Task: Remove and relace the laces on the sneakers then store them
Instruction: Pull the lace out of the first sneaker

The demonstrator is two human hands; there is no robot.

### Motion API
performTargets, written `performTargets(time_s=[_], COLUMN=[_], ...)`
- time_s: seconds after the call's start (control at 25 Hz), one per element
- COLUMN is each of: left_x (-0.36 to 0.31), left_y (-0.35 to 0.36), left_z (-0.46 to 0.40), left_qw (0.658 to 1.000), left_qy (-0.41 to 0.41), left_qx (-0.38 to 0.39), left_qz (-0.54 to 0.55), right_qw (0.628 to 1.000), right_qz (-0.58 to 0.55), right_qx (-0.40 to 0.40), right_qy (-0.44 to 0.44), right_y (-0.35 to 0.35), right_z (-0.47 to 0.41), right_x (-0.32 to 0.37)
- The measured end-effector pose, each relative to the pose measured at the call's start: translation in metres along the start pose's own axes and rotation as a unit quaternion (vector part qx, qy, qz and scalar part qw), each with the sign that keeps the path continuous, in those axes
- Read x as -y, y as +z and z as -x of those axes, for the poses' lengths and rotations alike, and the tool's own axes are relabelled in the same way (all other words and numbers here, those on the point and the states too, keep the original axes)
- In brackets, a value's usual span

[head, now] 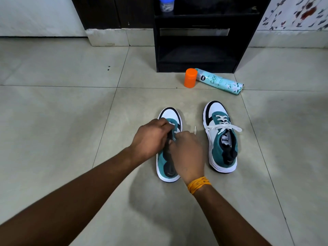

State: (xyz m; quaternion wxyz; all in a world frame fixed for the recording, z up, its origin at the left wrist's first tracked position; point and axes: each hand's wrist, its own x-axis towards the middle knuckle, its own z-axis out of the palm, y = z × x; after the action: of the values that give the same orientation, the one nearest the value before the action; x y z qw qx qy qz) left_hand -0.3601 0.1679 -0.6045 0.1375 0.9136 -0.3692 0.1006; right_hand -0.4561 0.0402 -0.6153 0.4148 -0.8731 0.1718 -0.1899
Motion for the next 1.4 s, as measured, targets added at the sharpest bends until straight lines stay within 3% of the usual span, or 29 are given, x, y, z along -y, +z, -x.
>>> performTargets(time_s=[0.12,0.2,0.28,0.36,0.4,0.44,0.56,0.64,0.72,0.8,0.88,0.92,0.96,1.04,1.08,1.16,1.2,1.24,1.32,1.4], left_x=[0.003,0.004,0.003,0.001,0.0,-0.002,-0.005,-0.001,0.001,0.001,0.0,-0.001,-0.002,-0.001,0.001,0.006,0.008,0.008,0.01,0.013], left_y=[-0.003,-0.002,0.005,0.01,0.011,0.01,0.004,0.001,0.0,0.003,0.004,0.003,0.003,0.002,0.002,-0.004,-0.005,-0.004,-0.003,-0.003], left_z=[-0.011,-0.012,-0.009,-0.007,-0.006,-0.004,0.001,-0.001,-0.002,-0.003,-0.006,-0.006,-0.005,0.001,0.003,0.003,0.001,0.0,-0.001,-0.003], left_qw=[0.996,0.996,0.996,0.946,0.915,0.91,0.98,0.997,0.998,0.988,0.911,0.878,0.885,0.964,0.987,0.994,0.994,0.995,0.978,0.897], left_qy=[0.049,0.034,-0.08,-0.265,-0.319,-0.327,-0.162,-0.058,-0.024,-0.12,-0.314,-0.369,-0.369,-0.235,-0.141,0.005,0.029,0.012,-0.138,-0.329], left_qx=[-0.01,-0.028,-0.044,-0.08,-0.099,-0.106,-0.078,-0.056,-0.049,-0.085,-0.139,-0.14,-0.127,-0.085,-0.076,-0.078,-0.079,-0.085,-0.135,-0.179], left_qz=[-0.076,-0.076,0.001,0.167,0.225,0.232,0.08,-0.004,-0.04,0.046,0.227,0.27,0.254,0.09,0.006,-0.074,-0.075,-0.055,0.075,0.234], right_qw=[1.0,1.0,1.0,0.999,0.999,0.998,0.998,0.998,0.998,0.998,0.999,0.999,0.999,0.999,0.998,0.998,0.998,0.999,0.999,0.999], right_qz=[-0.001,-0.007,-0.012,-0.023,-0.031,-0.039,-0.045,-0.043,-0.036,-0.034,-0.03,-0.028,-0.027,-0.03,-0.032,-0.032,-0.03,-0.028,-0.027,-0.024], right_qx=[-0.015,-0.022,-0.028,-0.038,-0.042,-0.044,-0.045,-0.045,-0.046,-0.045,-0.042,-0.041,-0.041,-0.043,-0.046,-0.048,-0.046,-0.043,-0.038,-0.041], right_qy=[-0.003,-0.005,-0.006,-0.002,0.002,0.006,0.004,0.004,0.004,0.004,0.004,0.006,0.007,0.01,0.009,0.005,0.002,0.001,0.0,0.001], right_y=[0.001,0.002,0.003,0.003,0.004,0.005,0.007,0.008,0.008,0.008,0.009,0.009,0.008,0.008,0.007,0.006,0.006,0.006,0.006,0.007], right_z=[0.001,0.002,0.004,0.004,0.004,0.004,0.005,0.005,0.006,0.006,0.006,0.006,0.006,0.007,0.007,0.008,0.008,0.008,0.008,0.007], right_x=[-0.002,-0.003,-0.004,-0.006,-0.007,-0.008,-0.011,-0.012,-0.012,-0.011,-0.011,-0.011,-0.011,-0.012,-0.012,-0.012,-0.013,-0.012,-0.011,-0.009])
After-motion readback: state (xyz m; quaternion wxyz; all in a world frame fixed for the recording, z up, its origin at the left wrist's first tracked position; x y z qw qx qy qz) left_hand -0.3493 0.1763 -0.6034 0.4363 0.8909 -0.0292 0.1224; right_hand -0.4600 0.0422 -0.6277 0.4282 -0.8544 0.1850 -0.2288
